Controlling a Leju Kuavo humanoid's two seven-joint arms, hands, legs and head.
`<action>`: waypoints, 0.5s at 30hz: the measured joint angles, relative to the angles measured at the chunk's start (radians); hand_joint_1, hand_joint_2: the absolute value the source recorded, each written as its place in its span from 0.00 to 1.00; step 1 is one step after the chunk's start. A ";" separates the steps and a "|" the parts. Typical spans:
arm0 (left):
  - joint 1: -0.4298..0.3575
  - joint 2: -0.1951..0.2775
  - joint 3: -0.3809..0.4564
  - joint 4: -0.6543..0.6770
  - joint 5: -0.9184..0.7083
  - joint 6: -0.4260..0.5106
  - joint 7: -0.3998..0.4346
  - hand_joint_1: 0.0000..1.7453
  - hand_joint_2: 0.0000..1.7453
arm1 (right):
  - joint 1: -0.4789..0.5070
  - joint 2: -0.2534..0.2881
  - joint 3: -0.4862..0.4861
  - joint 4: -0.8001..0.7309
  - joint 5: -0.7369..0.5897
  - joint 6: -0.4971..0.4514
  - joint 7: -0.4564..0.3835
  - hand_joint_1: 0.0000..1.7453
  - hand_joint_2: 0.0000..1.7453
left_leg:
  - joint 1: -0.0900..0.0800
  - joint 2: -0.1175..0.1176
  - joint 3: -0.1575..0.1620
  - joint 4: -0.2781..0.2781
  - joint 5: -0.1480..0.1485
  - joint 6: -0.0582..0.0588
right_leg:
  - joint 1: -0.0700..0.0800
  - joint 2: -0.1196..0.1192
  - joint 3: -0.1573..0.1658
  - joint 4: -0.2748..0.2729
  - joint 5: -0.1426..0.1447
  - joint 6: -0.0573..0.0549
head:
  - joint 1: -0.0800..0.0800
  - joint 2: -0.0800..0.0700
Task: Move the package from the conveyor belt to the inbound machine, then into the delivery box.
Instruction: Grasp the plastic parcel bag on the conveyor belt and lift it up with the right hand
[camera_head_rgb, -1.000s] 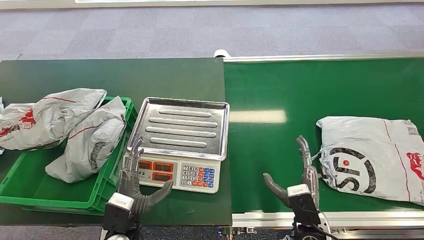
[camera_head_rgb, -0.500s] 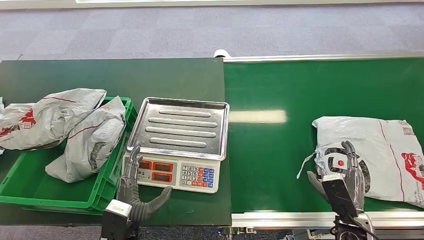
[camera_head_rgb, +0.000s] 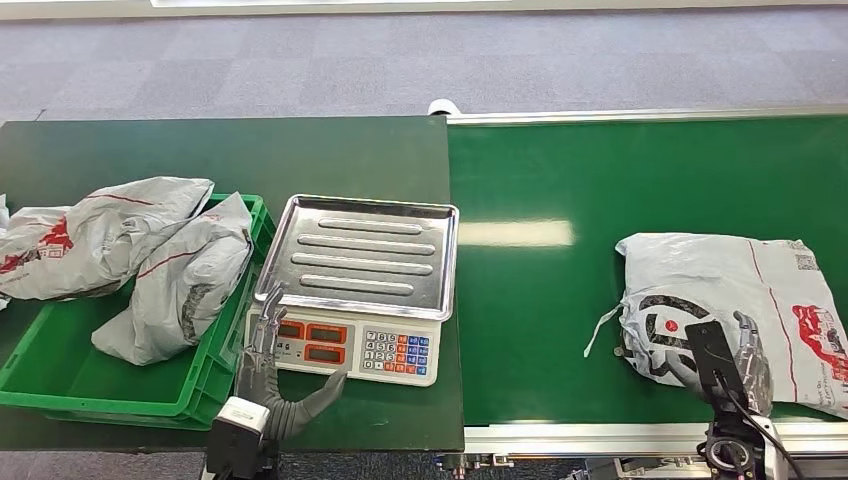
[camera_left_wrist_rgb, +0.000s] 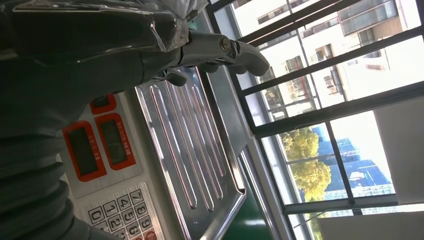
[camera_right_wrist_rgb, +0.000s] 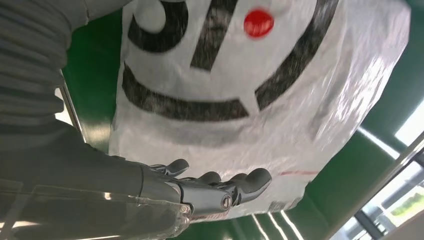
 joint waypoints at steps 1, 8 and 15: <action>-0.001 0.000 0.000 0.000 -0.003 -0.001 0.000 0.00 1.00 | -0.014 -0.007 -0.014 0.020 -0.001 -0.012 -0.007 0.00 1.00 | 0.000 0.000 0.000 0.000 0.000 0.000 | 0.000 0.000 0.000 0.000 0.000 0.000 | 0.000 0.000; -0.016 0.000 -0.004 0.000 -0.011 -0.003 0.002 0.00 1.00 | -0.124 -0.056 -0.060 0.131 0.024 -0.009 0.014 0.00 1.00 | 0.000 0.001 0.000 0.000 0.000 0.000 | 0.000 0.000 0.000 0.000 0.000 0.000 | 0.000 0.000; -0.038 0.000 -0.003 0.005 -0.014 -0.015 0.005 0.00 1.00 | -0.202 -0.074 -0.039 0.306 0.140 0.129 0.127 0.99 1.00 | 0.000 -0.001 0.000 0.000 0.000 0.000 | 0.000 -0.001 0.000 0.000 0.000 0.000 | 0.000 0.000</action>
